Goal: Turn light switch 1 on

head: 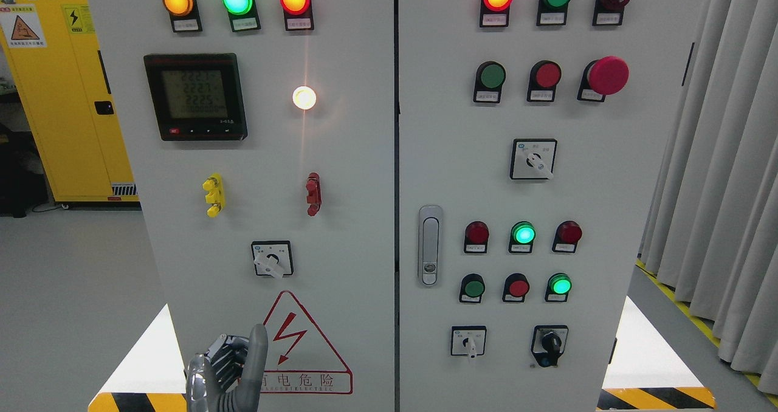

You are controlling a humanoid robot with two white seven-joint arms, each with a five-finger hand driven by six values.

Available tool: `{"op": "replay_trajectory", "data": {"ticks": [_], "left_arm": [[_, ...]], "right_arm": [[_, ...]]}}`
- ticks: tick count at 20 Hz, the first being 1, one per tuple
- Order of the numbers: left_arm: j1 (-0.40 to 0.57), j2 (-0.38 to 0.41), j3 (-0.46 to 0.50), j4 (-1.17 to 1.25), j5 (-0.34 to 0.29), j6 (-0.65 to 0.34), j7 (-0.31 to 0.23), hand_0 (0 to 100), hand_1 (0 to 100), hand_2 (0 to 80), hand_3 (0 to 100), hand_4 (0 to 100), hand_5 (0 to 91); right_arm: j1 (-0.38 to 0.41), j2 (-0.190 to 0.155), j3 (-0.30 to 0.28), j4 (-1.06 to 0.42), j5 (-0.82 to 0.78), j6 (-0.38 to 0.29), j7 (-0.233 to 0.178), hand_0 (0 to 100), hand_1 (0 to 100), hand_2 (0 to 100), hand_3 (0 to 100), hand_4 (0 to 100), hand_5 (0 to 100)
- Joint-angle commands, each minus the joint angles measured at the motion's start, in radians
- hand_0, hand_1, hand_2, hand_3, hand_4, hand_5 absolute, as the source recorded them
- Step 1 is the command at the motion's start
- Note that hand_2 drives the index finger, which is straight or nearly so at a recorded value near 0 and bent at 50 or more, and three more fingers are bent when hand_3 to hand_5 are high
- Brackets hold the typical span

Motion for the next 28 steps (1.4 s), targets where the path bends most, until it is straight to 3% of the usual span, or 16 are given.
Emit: {"op": "replay_trajectory", "data": {"ticks": [1,6,10,17,21,25,28], "left_arm": [[0.186,0.041,0.083,0.129,0.037,-0.149,-0.055,18,30,65.1,96,91,77.4],[0.295,0.076,0.113,0.239,0.1,-0.293,-0.095,17,26,62.2,95,91,76.8],[0.346,0.096,0.113,0.385,0.109,-0.469,-0.104,17,25,59.7,93,89,73.6],[0.355,0.104,0.11,0.745,0.109,-0.65,-0.108,17,24,58.0,92,88,72.2],[0.361,0.106,0.102,0.958,0.107,-0.764,-0.202,17,24,53.7,88,86,69.4],[0.361,0.104,0.102,1.172,0.106,-0.858,-0.24,16,24,46.2,83,83,66.2],[0.358,0.101,0.101,1.323,0.109,-0.858,-0.271,16,23,39.4,77,78,58.7]], "right_arm": [[0.0,0.0,0.0,0.0,0.0,0.0,0.001,0,50,4,0,0,0],[0.0,0.0,0.0,0.0,0.0,0.0,0.001,0,50,4,0,0,0],[0.0,0.0,0.0,0.0,0.0,0.0,0.001,0,50,4,0,0,0],[0.0,0.0,0.0,0.0,0.0,0.0,0.001,0,50,4,0,0,0],[0.0,0.0,0.0,0.0,0.0,0.0,-0.001,0,50,4,0,0,0],[0.0,0.0,0.0,0.0,0.0,0.0,0.001,0,50,4,0,0,0],[0.0,0.0,0.0,0.0,0.0,0.0,0.001,0,50,4,0,0,0]]}}
